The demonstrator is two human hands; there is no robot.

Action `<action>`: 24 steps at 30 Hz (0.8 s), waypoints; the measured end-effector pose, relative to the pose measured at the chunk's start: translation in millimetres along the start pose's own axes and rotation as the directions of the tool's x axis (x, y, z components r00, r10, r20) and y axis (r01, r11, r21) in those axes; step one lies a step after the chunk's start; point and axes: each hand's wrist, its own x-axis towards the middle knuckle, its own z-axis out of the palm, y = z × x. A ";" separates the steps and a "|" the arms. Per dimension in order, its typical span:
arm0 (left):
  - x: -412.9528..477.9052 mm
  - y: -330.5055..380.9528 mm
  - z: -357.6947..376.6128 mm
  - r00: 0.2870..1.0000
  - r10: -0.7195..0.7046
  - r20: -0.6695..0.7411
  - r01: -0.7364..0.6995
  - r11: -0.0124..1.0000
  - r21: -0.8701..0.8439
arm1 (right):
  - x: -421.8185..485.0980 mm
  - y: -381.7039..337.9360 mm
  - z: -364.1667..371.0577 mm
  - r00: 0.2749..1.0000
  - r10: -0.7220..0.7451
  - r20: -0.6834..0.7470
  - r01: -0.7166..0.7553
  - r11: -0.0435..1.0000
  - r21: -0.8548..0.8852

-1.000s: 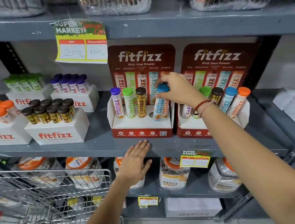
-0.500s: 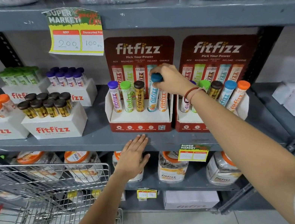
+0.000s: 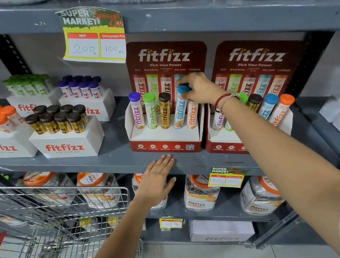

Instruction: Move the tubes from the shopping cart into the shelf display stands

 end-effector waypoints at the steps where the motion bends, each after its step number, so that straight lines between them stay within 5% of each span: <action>1: 0.0 0.0 -0.1 1.000 -0.001 -0.001 0.001 1.000 -0.002 | 1.2 -0.1 0.5 1.000 0.007 0.005 -0.007 1.000 0.002; 7: 0.5 -0.4 0.0 1.000 0.000 0.002 0.000 1.000 -0.001 | 2.3 -5.4 15.0 0.997 0.000 0.072 0.002 1.000 -0.027; 17: -0.2 1.2 -1.7 1.000 -0.008 0.017 0.008 1.000 -0.001 | 8.2 3.0 29.9 0.996 0.082 -0.023 -0.083 0.995 -0.045; 24: 3.7 5.2 -12.4 0.996 -0.040 0.077 0.042 0.999 -0.032 | -10.2 -3.1 33.6 0.989 0.003 -0.147 -0.012 0.998 -0.061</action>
